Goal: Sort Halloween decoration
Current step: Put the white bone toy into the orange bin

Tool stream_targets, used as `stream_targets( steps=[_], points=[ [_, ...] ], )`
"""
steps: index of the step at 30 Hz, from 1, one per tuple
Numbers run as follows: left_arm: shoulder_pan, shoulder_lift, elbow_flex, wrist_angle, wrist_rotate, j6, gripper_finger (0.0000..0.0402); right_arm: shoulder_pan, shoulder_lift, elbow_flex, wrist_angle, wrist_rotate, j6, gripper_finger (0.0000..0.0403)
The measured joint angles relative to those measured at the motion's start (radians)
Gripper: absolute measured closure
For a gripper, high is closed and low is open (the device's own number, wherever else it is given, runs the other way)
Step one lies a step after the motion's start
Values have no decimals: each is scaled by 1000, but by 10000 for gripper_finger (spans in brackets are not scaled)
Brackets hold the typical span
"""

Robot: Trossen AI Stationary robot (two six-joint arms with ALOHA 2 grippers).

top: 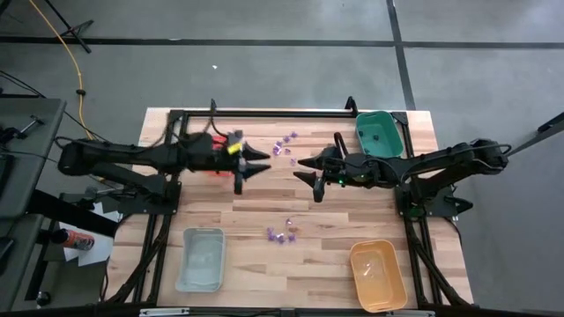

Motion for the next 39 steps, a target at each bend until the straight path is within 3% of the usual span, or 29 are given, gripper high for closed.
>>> stream_targets(
  steps=[7,15,19,23,28,34,39],
  points=[
    [-24,139,0,162,-10,2,257,0,0,0,47,-41,-43,199],
    [-22,160,0,172,-10,25,257,0,0,0,55,-77,-43,199],
    [6,165,1,161,-63,-18,257,0,0,0,55,-77,-41,199],
    [140,218,60,-45,-56,-181,257,-5,0,0,55,-76,15,199],
    [303,372,179,-261,41,-218,257,-5,0,0,46,-75,49,199],
    [399,615,344,-508,76,-204,257,-5,0,0,25,-75,129,199],
    [451,758,447,-610,79,-230,257,-5,0,0,-4,-75,198,199]
  ],
)
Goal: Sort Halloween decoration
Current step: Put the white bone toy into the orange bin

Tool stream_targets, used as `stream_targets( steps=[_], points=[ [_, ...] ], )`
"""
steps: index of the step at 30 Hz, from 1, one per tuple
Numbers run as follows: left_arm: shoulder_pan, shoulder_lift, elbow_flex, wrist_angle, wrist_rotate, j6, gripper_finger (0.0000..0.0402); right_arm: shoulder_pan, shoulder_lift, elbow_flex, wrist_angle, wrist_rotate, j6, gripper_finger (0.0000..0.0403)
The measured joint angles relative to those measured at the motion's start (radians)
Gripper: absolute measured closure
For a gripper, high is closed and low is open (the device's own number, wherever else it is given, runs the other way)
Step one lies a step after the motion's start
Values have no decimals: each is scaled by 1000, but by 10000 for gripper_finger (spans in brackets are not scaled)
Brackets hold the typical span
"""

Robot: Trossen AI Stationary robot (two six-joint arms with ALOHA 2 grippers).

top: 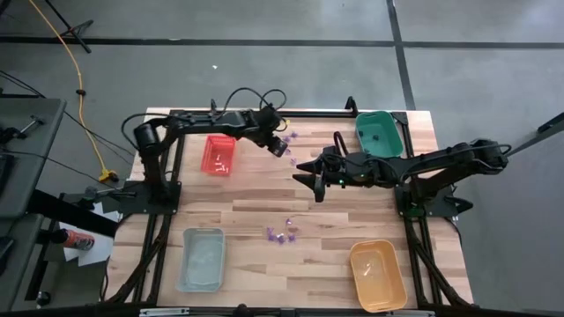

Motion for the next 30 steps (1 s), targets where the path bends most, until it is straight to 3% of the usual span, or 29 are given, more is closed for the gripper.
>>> stream_targets(
  steps=[15,20,25,30],
  points=[
    [39,149,37,27,128,-38,257,0,0,0,-40,0,130,199],
    [29,157,37,38,143,-38,257,1,0,0,-39,1,138,199],
    [16,155,37,41,250,-40,257,1,0,0,-39,1,136,199],
    [8,155,37,61,229,-40,257,1,0,0,-40,1,135,199]
  ],
)
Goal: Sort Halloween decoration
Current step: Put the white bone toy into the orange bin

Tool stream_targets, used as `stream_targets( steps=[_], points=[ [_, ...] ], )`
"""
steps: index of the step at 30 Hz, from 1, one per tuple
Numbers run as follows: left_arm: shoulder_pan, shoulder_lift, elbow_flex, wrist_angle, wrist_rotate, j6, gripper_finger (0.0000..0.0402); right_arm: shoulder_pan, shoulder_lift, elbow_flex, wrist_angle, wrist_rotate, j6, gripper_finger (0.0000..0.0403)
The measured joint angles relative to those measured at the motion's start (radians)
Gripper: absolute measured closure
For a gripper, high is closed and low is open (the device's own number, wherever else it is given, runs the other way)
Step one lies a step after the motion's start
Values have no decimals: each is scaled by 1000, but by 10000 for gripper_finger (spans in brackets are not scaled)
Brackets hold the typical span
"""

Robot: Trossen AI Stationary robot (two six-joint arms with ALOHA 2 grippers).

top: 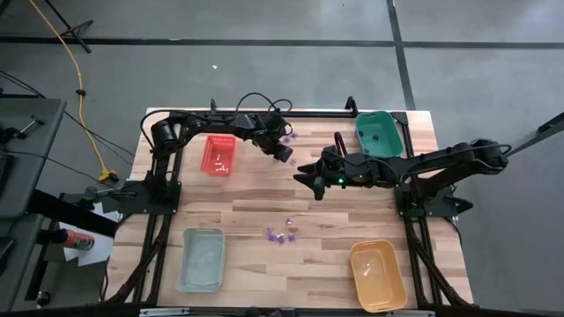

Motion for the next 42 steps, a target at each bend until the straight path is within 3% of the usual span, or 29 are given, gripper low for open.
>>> stream_targets(
  steps=[13,42],
  points=[
    [3,-1,0,60,-77,-27,257,0,0,0,-12,0,0,199],
    [-4,43,-6,66,-88,-53,257,0,0,0,-15,-1,21,199]
  ],
)
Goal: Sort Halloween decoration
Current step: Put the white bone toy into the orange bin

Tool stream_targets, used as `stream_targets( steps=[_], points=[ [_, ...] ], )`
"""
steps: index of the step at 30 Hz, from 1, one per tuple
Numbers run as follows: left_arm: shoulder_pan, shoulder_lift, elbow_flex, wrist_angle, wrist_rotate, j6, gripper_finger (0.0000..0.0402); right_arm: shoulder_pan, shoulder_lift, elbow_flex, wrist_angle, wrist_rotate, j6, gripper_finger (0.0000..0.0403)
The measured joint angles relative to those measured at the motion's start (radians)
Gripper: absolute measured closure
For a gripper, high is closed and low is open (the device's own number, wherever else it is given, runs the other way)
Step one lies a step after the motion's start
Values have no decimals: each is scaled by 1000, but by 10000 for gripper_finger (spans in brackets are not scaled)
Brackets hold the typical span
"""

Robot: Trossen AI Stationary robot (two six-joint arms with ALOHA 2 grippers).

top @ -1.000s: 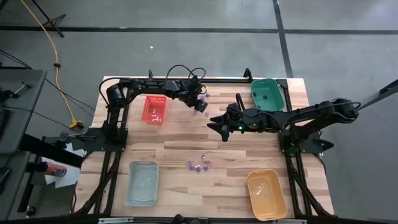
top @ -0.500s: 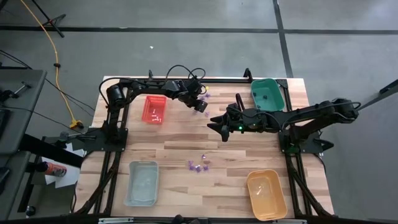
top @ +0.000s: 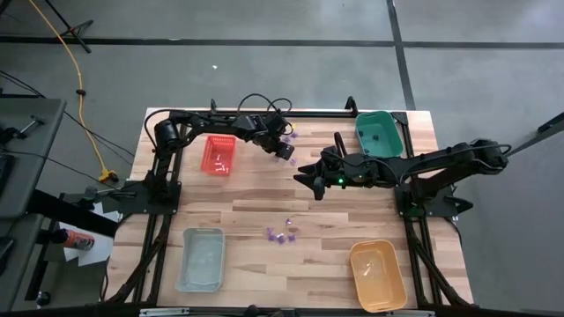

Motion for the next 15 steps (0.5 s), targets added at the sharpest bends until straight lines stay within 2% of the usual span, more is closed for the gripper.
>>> stream_targets(
  steps=[11,15],
  points=[
    [-4,7,69,-38,39,159,257,0,0,0,0,0,-3,199],
    [-16,10,66,-85,35,340,257,0,0,0,-1,0,-3,199]
  ],
)
